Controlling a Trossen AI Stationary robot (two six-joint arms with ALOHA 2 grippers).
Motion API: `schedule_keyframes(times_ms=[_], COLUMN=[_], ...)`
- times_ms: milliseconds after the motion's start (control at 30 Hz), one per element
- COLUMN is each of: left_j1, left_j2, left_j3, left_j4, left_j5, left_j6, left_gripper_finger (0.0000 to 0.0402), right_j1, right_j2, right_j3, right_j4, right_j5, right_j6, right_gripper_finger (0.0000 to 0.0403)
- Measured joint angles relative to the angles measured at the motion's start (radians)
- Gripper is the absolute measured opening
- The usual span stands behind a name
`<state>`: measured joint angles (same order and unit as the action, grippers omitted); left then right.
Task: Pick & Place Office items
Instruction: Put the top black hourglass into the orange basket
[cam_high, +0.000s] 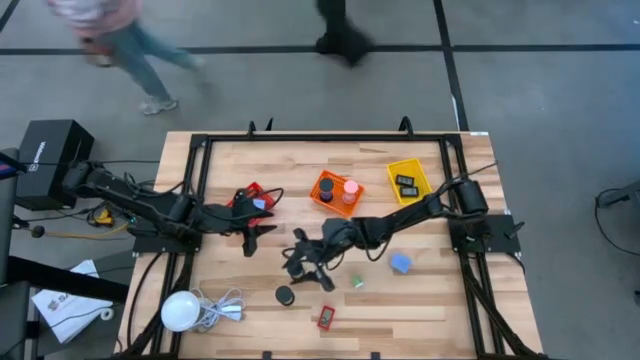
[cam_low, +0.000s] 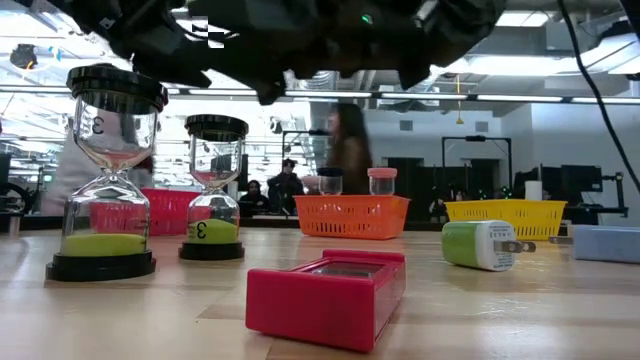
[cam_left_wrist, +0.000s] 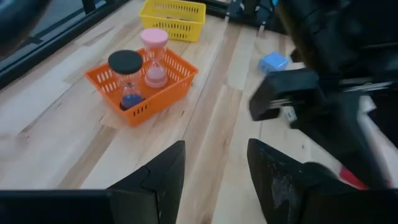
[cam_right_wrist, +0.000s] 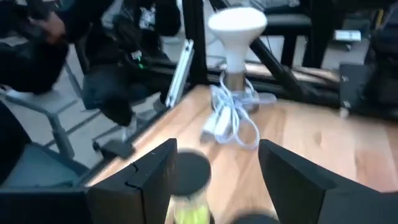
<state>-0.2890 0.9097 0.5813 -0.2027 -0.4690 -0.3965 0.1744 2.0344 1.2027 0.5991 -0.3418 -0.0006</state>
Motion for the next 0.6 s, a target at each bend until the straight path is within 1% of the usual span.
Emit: schedule_keyframes(times_ms=[133,200,467,600], left_j1=[0.0,0.0,0.0,0.0], left_j2=[-0.012,-0.018,-0.021,-0.021], left_j3=[-0.031,-0.038,-0.038,-0.038], left_j4=[0.002,0.003,0.027,0.03], left_j5=[-0.003,-0.003,-0.002,-0.002], left_j6=[-0.003,-0.004,-0.007,-0.007], left_gripper_finger=[0.0168,0.0168,0.0168,0.0168], right_j1=[0.001,-0.002,-0.009,-0.008], right_j2=[0.022,0.043,0.07,0.064], right_j3=[0.024,0.045,0.054,0.056], right_j4=[-0.061,-0.056,-0.072,-0.075], right_j5=[0.003,0.008,0.01,0.01], right_j6=[0.0,0.0,-0.008,-0.008], right_gripper_finger=[0.0211,0.0214,0.0256,0.0265])
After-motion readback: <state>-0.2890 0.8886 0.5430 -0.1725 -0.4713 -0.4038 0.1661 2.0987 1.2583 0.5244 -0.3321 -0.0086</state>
